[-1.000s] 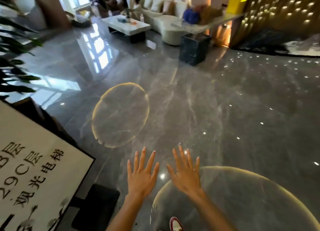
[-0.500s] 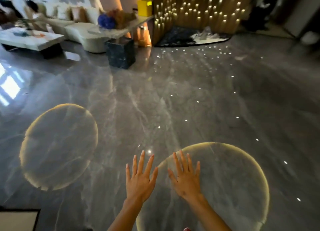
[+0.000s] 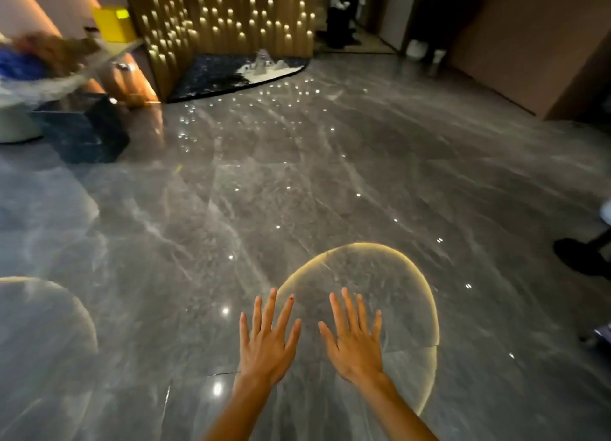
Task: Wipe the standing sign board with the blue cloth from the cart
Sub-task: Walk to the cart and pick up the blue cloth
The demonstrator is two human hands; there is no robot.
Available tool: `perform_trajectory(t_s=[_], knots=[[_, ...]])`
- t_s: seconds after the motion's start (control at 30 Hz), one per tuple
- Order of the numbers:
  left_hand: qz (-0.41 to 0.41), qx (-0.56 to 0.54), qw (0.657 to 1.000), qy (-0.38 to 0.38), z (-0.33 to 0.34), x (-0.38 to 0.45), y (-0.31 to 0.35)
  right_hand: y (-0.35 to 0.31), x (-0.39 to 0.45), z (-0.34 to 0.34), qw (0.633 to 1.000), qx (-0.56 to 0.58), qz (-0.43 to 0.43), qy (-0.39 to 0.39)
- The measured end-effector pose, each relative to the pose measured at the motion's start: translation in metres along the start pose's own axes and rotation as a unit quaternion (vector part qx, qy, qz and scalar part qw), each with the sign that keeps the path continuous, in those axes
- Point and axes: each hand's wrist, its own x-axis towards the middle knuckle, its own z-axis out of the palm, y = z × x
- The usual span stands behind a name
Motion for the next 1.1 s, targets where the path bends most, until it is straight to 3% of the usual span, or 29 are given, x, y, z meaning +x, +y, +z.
perform_trajectory(t_s=[0.67, 1.1], knots=[[0.255, 0.016, 0.966, -0.050, 0.075, 0.004, 0.321, 0.293, -0.117, -0.050, 0.955, 0.053, 0.281, 0.079], [0.448, 0.016, 0.889, -0.093, 0.125, -0.011, 0.486, 0.406, -0.202, -0.066, 0.875, 0.064, 0.466, 0.117]])
